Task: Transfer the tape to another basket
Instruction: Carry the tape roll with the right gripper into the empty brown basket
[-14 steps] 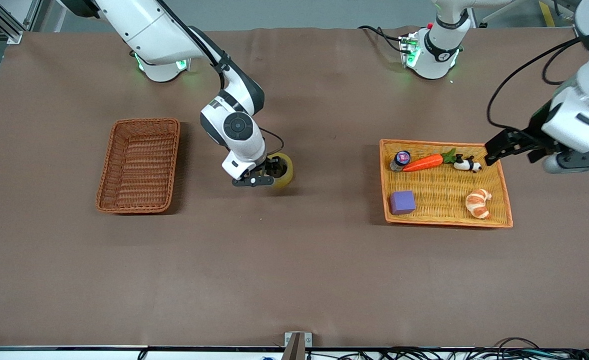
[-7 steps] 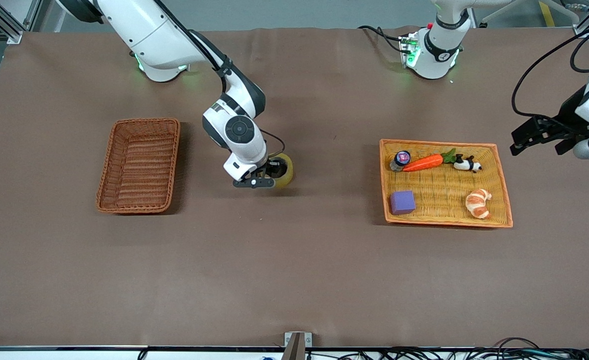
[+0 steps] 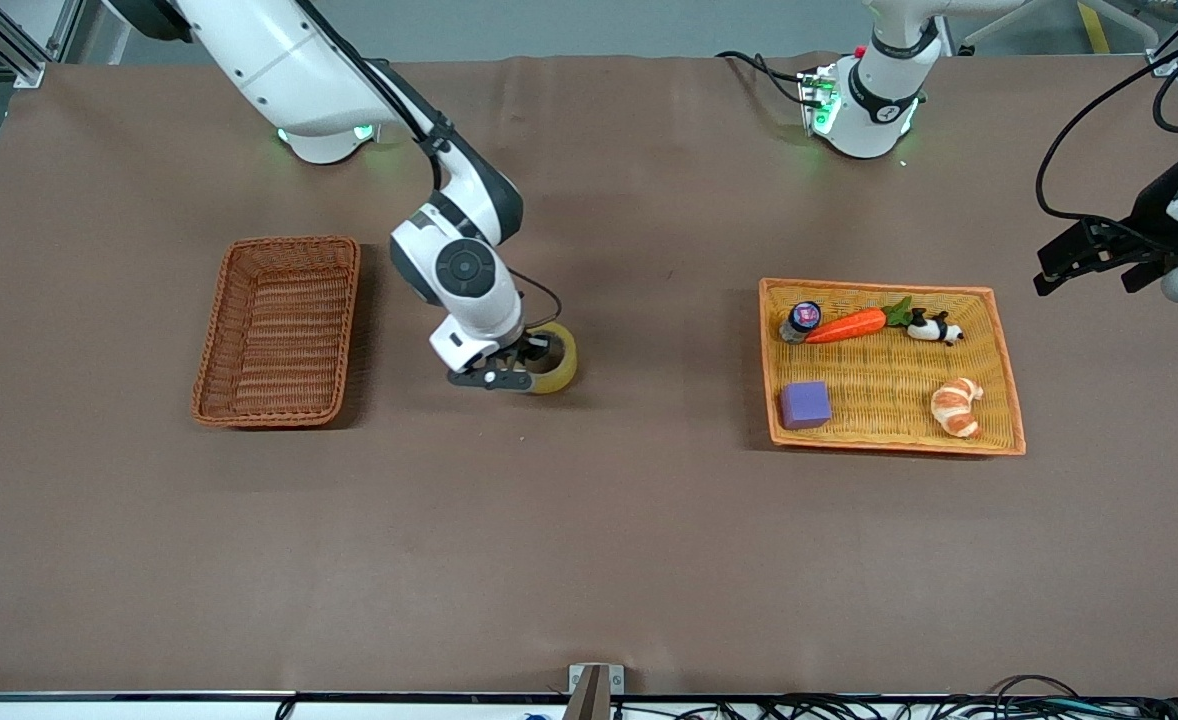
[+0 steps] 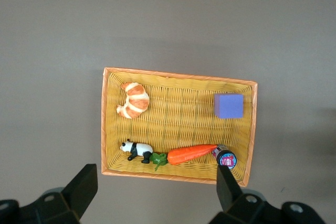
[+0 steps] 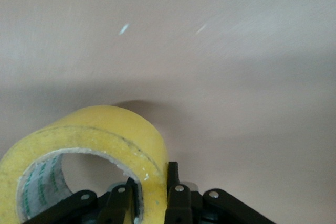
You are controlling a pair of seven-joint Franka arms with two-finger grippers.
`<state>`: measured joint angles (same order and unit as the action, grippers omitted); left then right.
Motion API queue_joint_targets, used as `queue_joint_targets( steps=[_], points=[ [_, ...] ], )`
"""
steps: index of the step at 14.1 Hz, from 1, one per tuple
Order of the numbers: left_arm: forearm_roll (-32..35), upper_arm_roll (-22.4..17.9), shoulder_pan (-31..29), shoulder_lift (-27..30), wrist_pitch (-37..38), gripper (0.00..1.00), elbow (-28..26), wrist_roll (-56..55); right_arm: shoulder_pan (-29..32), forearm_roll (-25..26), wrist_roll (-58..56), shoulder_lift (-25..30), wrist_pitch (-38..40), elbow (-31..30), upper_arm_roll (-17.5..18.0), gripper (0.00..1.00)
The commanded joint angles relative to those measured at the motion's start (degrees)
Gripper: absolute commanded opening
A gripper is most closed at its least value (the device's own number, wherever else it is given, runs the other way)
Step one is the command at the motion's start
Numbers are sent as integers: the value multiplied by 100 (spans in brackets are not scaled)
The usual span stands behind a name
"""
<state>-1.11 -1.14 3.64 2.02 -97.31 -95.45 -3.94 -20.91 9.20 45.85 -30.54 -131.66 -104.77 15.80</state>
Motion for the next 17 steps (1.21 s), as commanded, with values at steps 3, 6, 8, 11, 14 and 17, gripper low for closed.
queue_joint_targets(
  steps=[3,6,8,11,14,17],
  points=[
    [-12,-35,14,35,-86,100,-44,96,869,38,-1899,1751,1580,-289,-277,0],
    [-3,-26,-4,52,-69,100,-123,113,869,-14,-3393,2453,1898,-700,-1199,0],
    [15,-35,5,9,-51,100,-71,104,869,-23,-4361,2859,1881,-1192,-1840,0],
    [50,-26,23,-97,-51,100,17,104,869,-23,-5067,3158,1636,-1921,-2501,0],
    [41,-18,31,-70,-51,100,17,183,878,-23,-5086,3212,663,-2844,-2687,0],
    [32,-18,23,-70,-86,100,0,183,887,-23,-5305,3151,-322,-3583,-2783,1]
  ],
)
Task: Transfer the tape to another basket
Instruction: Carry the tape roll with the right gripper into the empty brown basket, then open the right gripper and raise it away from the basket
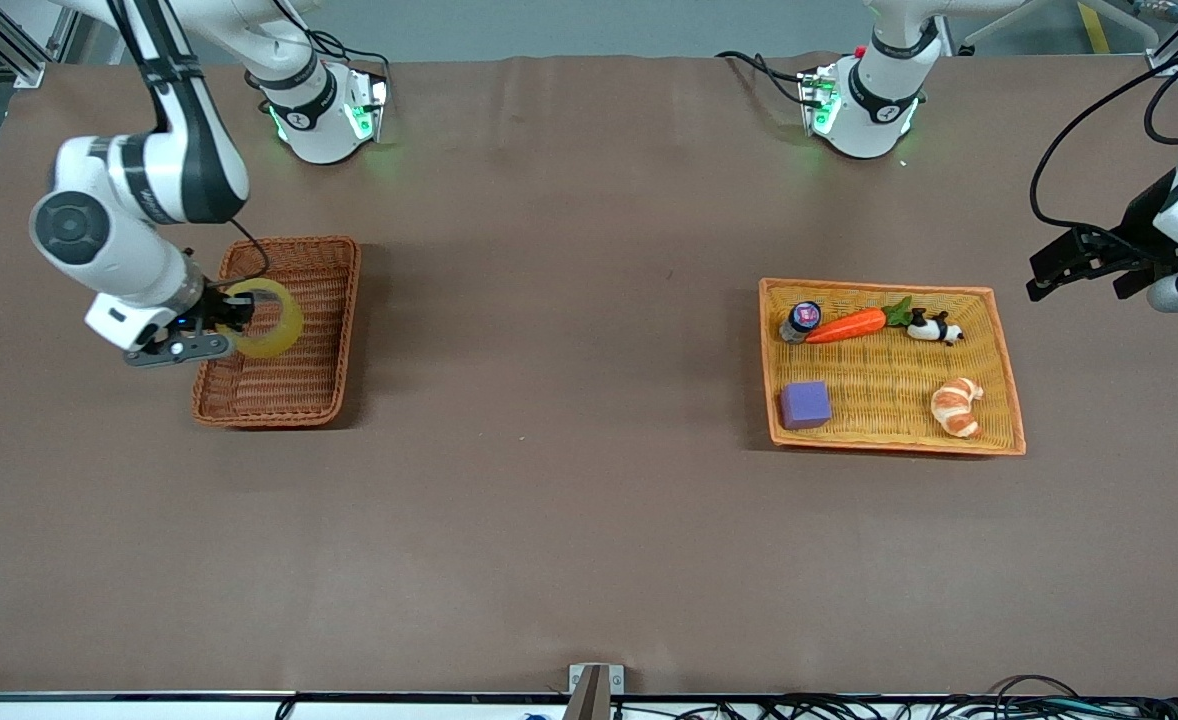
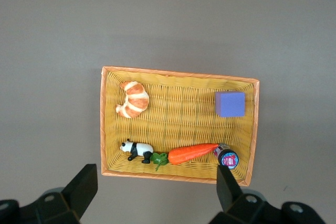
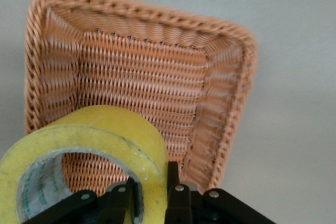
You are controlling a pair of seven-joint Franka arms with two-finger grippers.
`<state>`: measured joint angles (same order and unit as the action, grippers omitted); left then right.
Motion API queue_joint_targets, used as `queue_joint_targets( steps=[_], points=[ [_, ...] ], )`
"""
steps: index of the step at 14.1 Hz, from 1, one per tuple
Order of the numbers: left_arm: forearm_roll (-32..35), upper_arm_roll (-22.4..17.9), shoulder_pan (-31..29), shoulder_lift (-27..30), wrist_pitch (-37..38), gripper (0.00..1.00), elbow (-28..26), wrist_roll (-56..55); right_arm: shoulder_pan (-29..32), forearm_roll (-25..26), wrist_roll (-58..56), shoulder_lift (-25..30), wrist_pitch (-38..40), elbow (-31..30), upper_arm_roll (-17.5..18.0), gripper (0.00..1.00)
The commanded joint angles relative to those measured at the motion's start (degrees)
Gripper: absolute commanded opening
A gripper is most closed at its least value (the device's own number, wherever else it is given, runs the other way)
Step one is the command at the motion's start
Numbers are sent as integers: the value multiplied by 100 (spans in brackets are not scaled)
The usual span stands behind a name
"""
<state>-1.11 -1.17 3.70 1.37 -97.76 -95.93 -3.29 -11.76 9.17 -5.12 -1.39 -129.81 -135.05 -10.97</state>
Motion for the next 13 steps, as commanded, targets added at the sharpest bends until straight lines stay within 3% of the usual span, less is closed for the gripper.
queue_joint_targets(
  steps=[1,6,9,11,12,13],
  points=[
    [32,-15,8,3,-50,100,57,118,-28,-21,-235,157,-876,-731,-186,1],
    [23,-15,8,12,-59,100,31,372,77,-21,-568,-466,-1468,-821,-204,4],
    [23,-24,-1,3,-15,100,66,321,77,-21,-587,-686,-1705,-804,-204,15],
    [50,-24,16,-14,55,100,66,181,77,-12,-683,-766,-1724,-716,-204,62],
    [58,-24,16,-49,73,100,83,-46,77,-12,-718,-749,-1654,-542,-204,100],
    [67,-24,8,-67,73,100,101,-336,77,-12,-710,-662,-1566,-401,-204,100]
  ],
)
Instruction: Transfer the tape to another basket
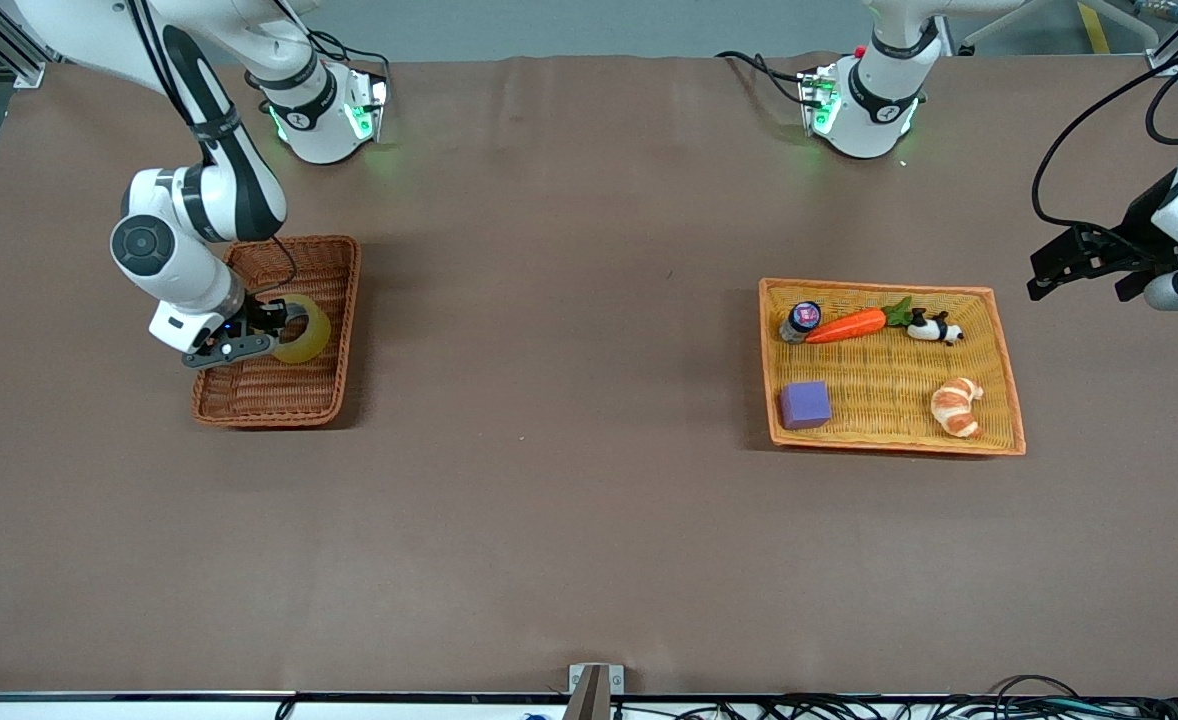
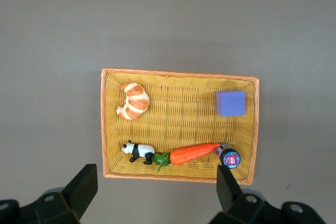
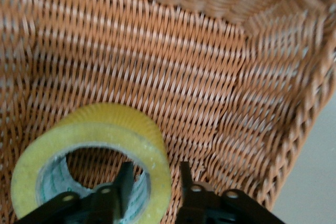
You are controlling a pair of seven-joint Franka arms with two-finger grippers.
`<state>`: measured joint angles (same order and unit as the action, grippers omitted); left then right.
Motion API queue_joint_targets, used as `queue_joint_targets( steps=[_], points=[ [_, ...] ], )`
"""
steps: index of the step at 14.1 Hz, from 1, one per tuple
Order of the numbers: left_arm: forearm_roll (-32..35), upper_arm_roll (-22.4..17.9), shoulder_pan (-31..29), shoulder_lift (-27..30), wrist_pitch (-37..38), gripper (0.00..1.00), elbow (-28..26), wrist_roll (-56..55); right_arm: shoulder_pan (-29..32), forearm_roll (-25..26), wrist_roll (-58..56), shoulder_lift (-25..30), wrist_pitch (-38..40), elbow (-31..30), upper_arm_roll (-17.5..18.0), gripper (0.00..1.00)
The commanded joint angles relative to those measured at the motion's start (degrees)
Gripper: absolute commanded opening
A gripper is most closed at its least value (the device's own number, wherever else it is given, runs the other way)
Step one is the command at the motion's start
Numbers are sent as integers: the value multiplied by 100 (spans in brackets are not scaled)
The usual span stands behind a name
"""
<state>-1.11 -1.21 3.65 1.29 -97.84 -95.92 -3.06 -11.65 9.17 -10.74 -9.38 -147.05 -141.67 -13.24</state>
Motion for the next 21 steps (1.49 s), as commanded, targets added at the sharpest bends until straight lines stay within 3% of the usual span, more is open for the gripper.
queue_joint_targets(
  steps=[1,5,7,9,14,16,21],
  points=[
    [67,-19,5,-94,81,100,100,-510,84,-12,-122,208,281,506,24,100],
    [32,-46,-13,-173,81,100,170,-520,295,-12,27,331,1210,1911,76,100],
    [41,-37,-4,-156,81,100,179,-415,453,-64,90,323,2210,2702,198,100],
    [6,-28,5,-130,90,100,179,-371,742,-205,98,427,3081,3493,567,100],
    [-3,-11,13,-103,37,100,188,-292,963,-952,107,446,5436,5348,595,100],
    [-21,-11,22,-138,-76,100,258,-300,919,-856,229,542,5887,5588,612,100],
    [-3,-20,13,-217,-95,100,469,-300,937,-847,265,841,5784,5255,604,100]
  ],
)
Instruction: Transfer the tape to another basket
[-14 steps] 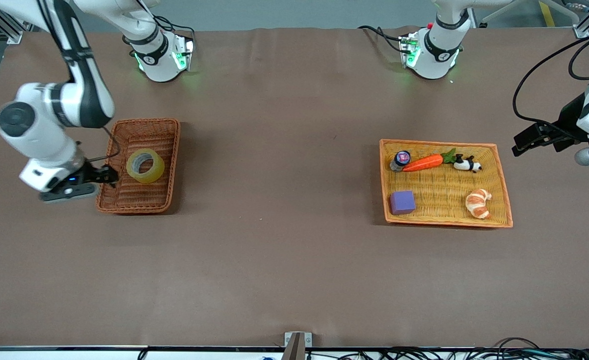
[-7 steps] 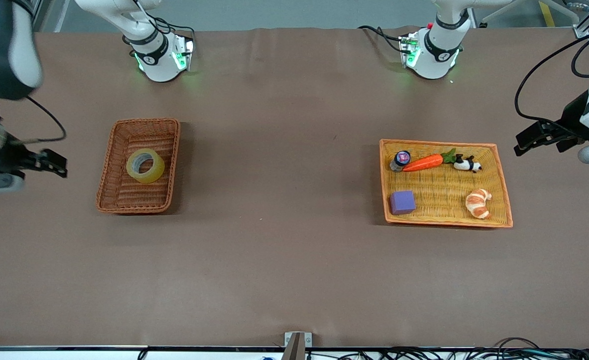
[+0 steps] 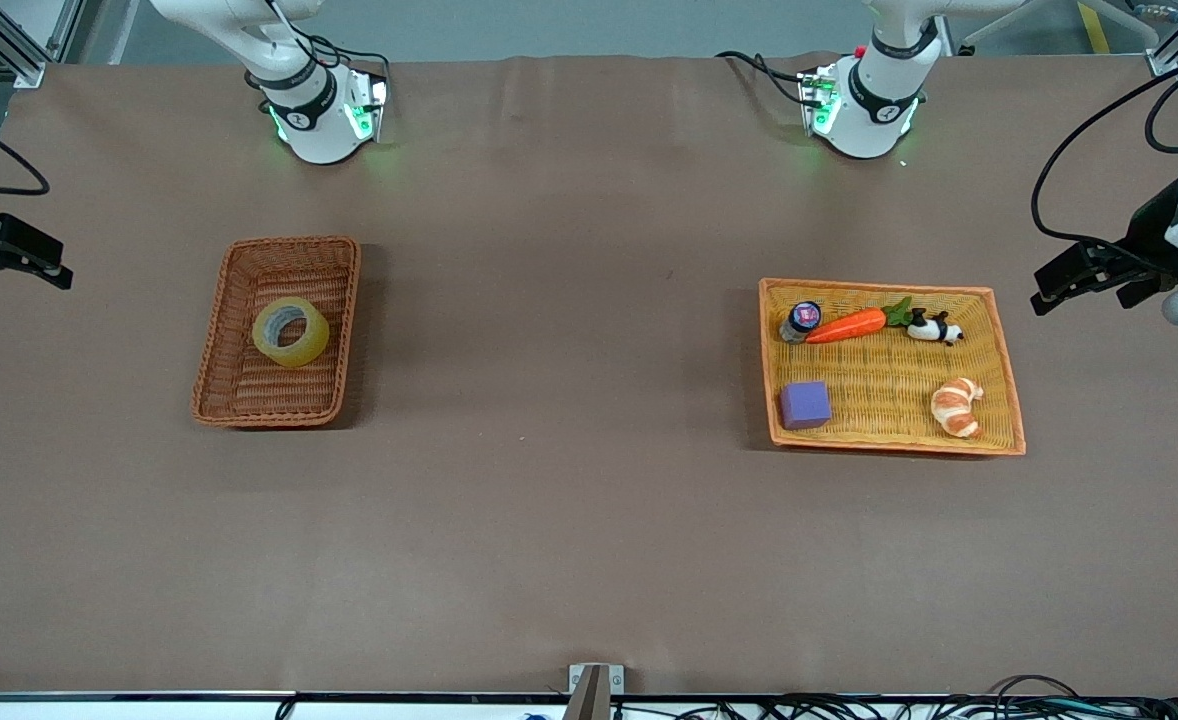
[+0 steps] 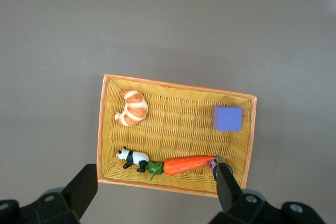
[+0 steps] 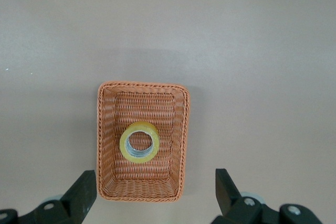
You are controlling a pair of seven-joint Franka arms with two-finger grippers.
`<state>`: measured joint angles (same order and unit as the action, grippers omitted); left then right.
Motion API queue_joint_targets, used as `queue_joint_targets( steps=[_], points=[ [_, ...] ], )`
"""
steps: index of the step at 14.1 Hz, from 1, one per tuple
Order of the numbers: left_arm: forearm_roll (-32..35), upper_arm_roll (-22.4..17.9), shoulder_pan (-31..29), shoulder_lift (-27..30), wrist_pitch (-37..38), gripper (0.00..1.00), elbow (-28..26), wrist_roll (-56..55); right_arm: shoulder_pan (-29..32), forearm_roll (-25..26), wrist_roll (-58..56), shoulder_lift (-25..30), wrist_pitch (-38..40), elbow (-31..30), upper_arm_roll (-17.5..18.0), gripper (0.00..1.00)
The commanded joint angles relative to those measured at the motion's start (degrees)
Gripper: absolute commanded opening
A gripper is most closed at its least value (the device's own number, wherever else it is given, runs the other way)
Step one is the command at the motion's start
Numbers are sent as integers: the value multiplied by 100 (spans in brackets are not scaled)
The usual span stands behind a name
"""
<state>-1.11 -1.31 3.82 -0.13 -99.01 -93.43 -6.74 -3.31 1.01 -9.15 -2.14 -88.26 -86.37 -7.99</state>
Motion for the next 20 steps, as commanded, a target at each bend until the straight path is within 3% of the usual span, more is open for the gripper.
queue_joint_targets(
  steps=[1,8,11,14,17,20],
  points=[
    [6,-10,31,-119,22,100,220,68,85,-31,107,135,-138,-327,78,100],
    [32,52,66,-163,110,100,141,76,67,-49,151,188,-314,-468,78,100],
    [32,210,5,-49,145,100,-87,76,41,-49,238,381,-595,-810,96,100],
    [41,262,5,48,136,100,-193,94,-73,-57,851,364,-430,-636,113,100],
    [50,455,-206,144,136,100,-272,94,-83,-75,819,302,-359,-180,122,100],
    [50,465,-198,162,136,100,-281,94,-82,-31,880,285,-350,-135,122,100]
  ],
)
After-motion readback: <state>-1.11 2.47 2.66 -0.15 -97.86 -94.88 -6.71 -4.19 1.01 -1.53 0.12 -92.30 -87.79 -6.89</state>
